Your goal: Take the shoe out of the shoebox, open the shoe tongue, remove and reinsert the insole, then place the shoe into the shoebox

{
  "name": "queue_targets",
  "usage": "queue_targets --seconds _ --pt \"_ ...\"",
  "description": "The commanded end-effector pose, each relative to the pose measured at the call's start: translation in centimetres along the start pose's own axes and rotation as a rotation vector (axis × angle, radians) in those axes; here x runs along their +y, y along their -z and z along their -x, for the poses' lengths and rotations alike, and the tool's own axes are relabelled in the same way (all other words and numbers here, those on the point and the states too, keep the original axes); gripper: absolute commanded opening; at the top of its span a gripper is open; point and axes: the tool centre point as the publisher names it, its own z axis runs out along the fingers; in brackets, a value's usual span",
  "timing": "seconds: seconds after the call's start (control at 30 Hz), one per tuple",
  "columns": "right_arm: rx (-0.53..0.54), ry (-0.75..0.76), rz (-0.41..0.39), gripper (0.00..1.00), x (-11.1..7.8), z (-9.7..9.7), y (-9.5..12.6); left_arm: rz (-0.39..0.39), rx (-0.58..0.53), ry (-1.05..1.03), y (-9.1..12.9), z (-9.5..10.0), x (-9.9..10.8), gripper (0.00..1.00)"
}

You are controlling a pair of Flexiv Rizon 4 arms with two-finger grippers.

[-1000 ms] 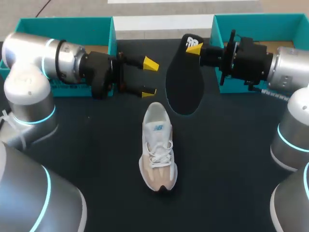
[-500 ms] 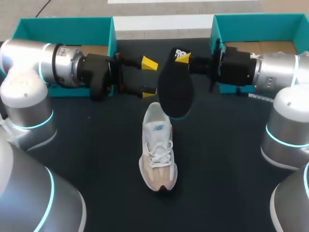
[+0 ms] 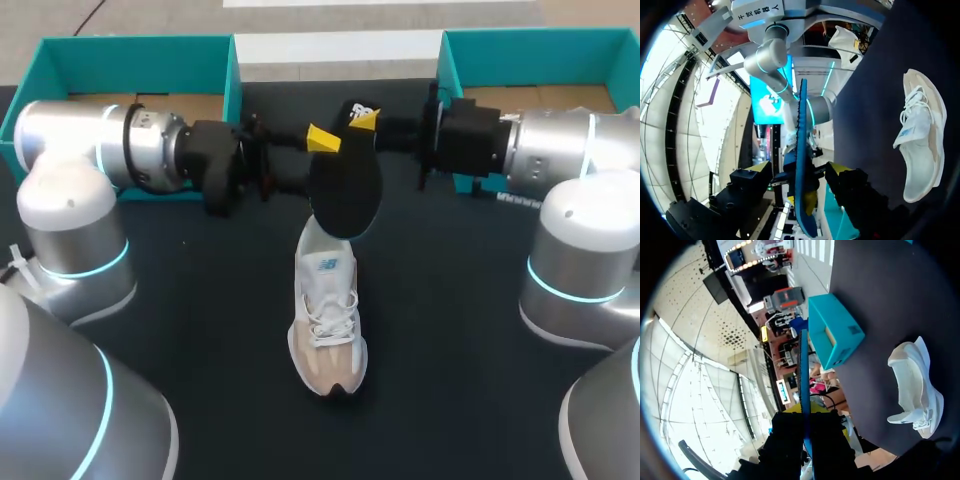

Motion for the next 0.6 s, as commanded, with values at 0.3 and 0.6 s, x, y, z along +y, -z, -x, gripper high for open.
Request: queue_targets --seconds 0.3,0.6 --pt "0.008 0.001 0.035 0.00 -0.37 0.30 -1.49 0.062 -0.033 -0.001 -1.49 -0.76 0.69 0.00" --pt "0.040 0.094 0.067 0.89 -0.89 0.61 -1.21 0.070 -0.039 0.013 -0.61 -0.68 1.02 0.00"
